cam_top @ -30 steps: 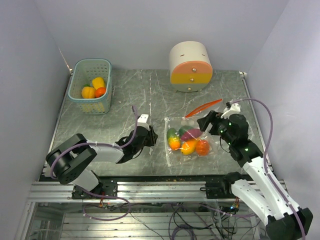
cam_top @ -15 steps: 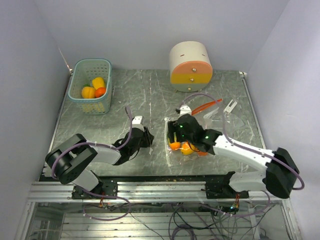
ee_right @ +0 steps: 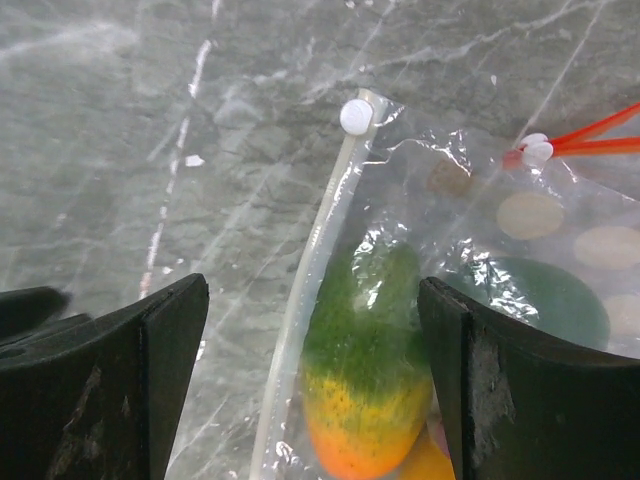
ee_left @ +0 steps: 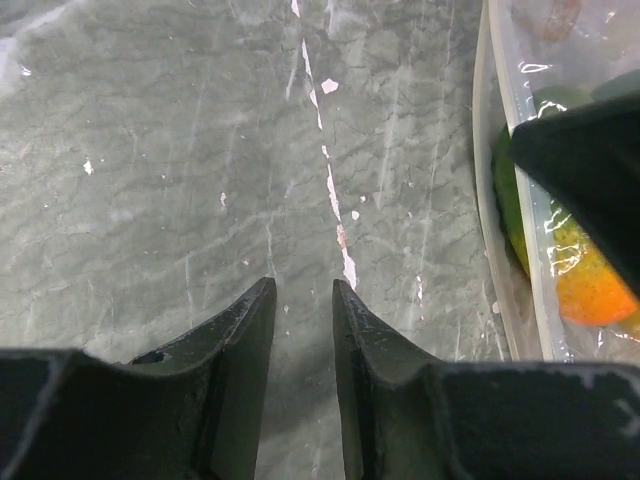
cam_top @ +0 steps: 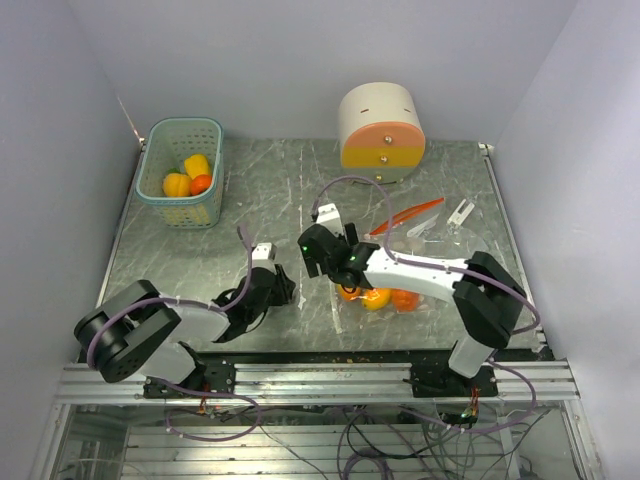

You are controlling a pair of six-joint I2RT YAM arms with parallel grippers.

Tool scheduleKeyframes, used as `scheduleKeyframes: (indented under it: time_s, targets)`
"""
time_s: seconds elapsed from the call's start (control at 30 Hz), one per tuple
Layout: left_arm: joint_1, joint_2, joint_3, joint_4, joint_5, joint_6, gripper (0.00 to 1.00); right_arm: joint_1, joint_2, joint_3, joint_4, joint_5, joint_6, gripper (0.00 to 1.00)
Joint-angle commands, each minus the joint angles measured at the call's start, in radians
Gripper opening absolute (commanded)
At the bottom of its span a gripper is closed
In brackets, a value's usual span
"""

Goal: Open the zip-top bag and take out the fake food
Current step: Open the zipper of the food storage bag at the center of the board.

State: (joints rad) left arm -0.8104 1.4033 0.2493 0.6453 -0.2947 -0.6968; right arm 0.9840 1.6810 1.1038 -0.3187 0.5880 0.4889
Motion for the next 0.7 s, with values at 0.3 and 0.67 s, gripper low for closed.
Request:
scheduleKeyframes:
  time_s: [0.3, 0.67]
  targets:
    - [0.007, -0.050, -0.007, -0.021, -0.041, 0.008, 0.41, 0.010, 0.135, 0.060, -0.085, 0.118, 0.064, 0.54]
    - [0.007, 0.020, -0.038, 0.213, 0.108, -0.004, 0.42, 0.009, 0.012, -0.033, -0.011, 0.081, 0.075, 0.12]
